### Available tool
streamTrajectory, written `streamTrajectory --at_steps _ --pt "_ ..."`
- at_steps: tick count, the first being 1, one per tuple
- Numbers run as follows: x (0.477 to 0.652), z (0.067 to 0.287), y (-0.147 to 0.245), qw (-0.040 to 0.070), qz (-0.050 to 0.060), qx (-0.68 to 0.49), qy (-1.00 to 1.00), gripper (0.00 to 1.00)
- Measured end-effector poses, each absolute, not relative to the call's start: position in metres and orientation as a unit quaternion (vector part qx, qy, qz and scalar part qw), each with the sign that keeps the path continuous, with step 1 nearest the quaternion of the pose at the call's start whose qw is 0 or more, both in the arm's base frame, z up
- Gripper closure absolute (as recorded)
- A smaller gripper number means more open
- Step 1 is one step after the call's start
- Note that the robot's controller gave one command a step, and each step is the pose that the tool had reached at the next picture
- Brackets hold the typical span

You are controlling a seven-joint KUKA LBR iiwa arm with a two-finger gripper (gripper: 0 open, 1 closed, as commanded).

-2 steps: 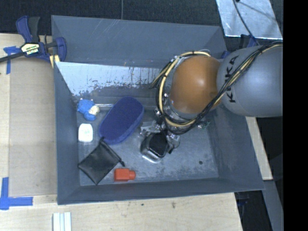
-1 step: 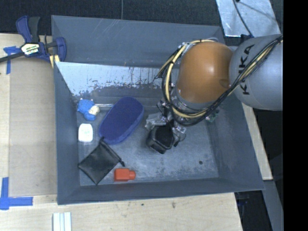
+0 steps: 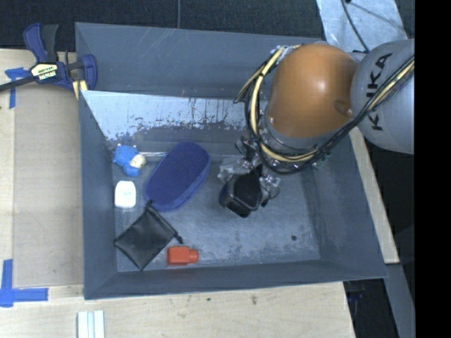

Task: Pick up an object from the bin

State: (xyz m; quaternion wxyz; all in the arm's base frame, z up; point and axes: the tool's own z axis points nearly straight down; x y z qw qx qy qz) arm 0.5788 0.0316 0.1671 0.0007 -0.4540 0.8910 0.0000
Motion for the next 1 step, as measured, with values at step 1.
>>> streamTrajectory --at_steps 1 --pt "0.5784 0.1947 0.0313 0.0 0.0 -0.453 0.892 1.0"
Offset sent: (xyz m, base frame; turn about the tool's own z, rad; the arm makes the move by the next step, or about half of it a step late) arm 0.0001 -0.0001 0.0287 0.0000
